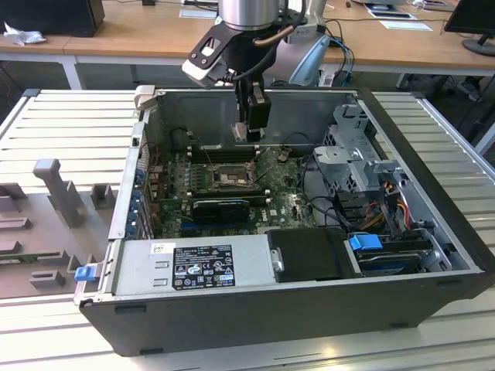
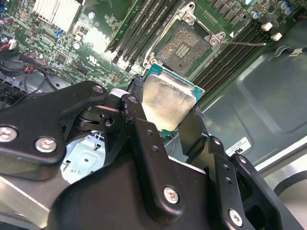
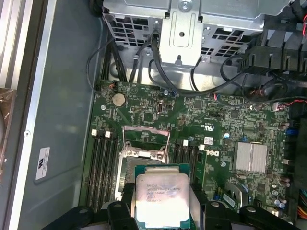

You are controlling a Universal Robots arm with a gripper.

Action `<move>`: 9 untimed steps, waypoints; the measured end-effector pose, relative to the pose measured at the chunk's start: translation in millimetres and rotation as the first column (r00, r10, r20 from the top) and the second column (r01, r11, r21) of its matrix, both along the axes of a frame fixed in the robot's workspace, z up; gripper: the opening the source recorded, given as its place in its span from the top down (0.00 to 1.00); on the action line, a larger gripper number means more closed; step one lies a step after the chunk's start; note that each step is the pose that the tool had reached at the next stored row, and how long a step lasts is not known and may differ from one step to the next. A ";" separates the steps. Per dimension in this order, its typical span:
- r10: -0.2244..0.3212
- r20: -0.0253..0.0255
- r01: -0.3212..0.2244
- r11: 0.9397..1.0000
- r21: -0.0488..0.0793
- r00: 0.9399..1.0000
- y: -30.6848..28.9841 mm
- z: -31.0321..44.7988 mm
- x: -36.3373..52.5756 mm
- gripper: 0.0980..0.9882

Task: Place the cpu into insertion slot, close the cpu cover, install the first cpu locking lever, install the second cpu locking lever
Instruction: 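Place the cpu into insertion slot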

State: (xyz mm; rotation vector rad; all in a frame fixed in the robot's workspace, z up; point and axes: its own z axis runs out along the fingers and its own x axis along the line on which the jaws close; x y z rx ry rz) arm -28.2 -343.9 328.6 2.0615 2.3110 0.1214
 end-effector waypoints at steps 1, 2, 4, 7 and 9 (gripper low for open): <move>0.000 0.000 0.000 1.000 0.000 1.000 0.0 -0.6 0.0 0.51; -0.001 0.000 0.001 1.000 0.000 1.000 0.0 -1.6 0.0 0.51; -0.002 0.000 0.002 1.000 0.000 1.000 0.0 -3.1 0.0 0.51; -0.004 0.000 0.004 1.000 0.000 1.000 0.0 -5.2 0.0 0.51; -0.005 0.000 0.005 1.000 0.000 1.000 0.0 -6.8 0.0 0.51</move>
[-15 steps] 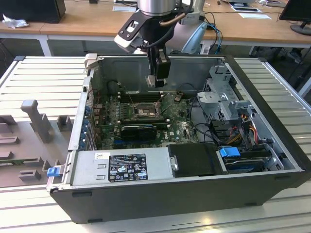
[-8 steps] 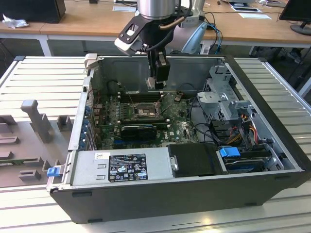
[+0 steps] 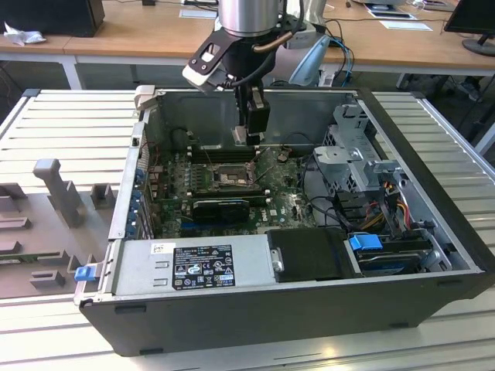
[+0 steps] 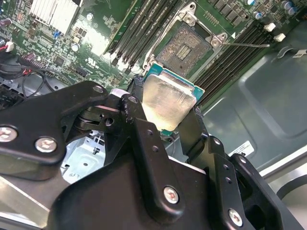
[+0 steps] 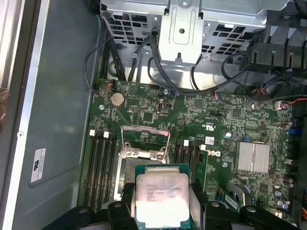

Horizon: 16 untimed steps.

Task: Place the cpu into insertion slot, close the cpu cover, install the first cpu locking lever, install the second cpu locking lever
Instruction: 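Place the cpu into insertion slot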

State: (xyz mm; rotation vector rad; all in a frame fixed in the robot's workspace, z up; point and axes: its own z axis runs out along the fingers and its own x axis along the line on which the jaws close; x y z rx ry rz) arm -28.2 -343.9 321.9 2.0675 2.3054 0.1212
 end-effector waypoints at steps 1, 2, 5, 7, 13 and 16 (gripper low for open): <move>0.000 0.000 0.000 1.000 0.000 1.000 0.0 -0.4 0.0 0.51; -0.001 0.000 0.001 1.000 0.000 1.000 0.0 -0.9 0.0 0.51; -0.002 0.000 0.002 1.000 0.000 1.000 0.0 -2.9 0.0 0.51; -0.002 0.000 0.002 1.000 0.000 1.000 0.0 -3.7 0.0 0.51; -0.004 0.000 0.004 1.000 0.000 1.000 0.0 -6.3 0.0 0.51; -0.005 0.000 0.005 1.000 0.000 1.000 0.0 -7.7 0.0 0.51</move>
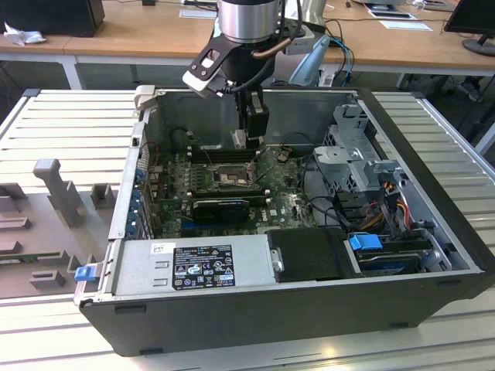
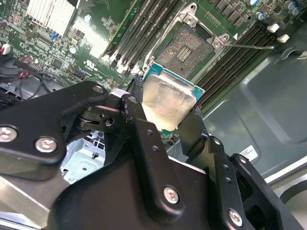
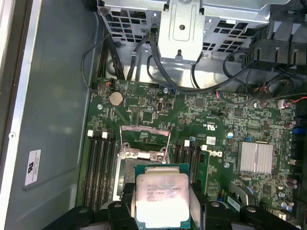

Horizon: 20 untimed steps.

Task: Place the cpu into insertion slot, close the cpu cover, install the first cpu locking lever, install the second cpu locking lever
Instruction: 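Place the cpu into insertion slot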

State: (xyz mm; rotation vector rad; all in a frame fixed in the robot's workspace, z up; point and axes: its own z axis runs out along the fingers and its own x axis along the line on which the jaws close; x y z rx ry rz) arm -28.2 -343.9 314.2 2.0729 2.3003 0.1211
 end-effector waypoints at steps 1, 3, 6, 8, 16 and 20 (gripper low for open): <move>0.000 0.000 0.000 1.000 0.000 1.000 0.0 -0.3 0.0 0.51; -0.003 0.000 0.003 1.000 0.000 1.000 0.0 -1.1 0.0 0.51; -0.017 0.000 0.017 1.000 0.000 1.000 0.0 -1.9 0.0 0.51; -0.030 0.000 0.030 1.000 0.000 1.000 0.0 -2.8 0.0 0.51; -0.054 0.000 0.054 0.999 0.000 0.999 0.0 -4.7 0.0 0.51; -0.067 0.000 0.067 0.998 0.000 0.998 0.0 -5.5 0.0 0.51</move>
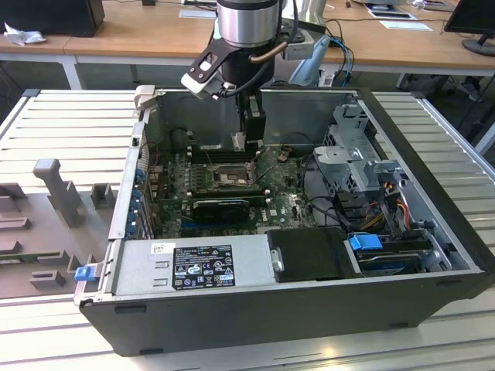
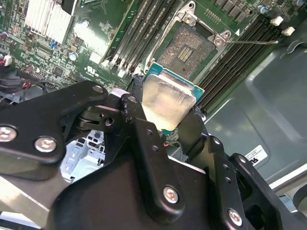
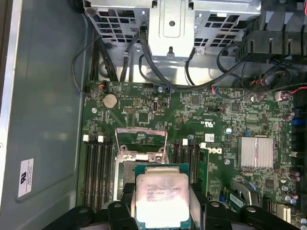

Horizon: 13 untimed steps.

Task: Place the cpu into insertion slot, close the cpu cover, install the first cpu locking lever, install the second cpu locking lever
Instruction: 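Place the cpu into insertion slot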

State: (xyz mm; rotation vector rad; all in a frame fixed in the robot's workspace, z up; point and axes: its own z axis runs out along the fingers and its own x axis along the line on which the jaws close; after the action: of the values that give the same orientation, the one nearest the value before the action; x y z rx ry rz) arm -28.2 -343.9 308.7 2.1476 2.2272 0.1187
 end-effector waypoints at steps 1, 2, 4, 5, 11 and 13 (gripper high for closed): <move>-0.007 0.000 0.007 1.000 0.000 1.000 0.0 -0.4 0.0 0.51; -0.012 0.000 0.012 1.000 0.000 1.000 0.0 -0.6 0.0 0.51; -0.034 0.000 0.034 0.999 0.000 0.999 0.0 -1.1 0.0 0.51; -0.053 0.000 0.053 0.999 0.000 0.999 0.0 -1.5 0.0 0.51; -0.087 0.000 0.087 0.996 0.000 0.996 0.0 -4.2 0.0 0.51; -0.055 0.000 0.055 0.998 0.000 0.998 0.0 -9.1 -0.2 0.51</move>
State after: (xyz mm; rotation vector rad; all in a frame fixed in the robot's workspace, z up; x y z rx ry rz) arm -28.5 -343.9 299.7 2.2069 2.1657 0.1169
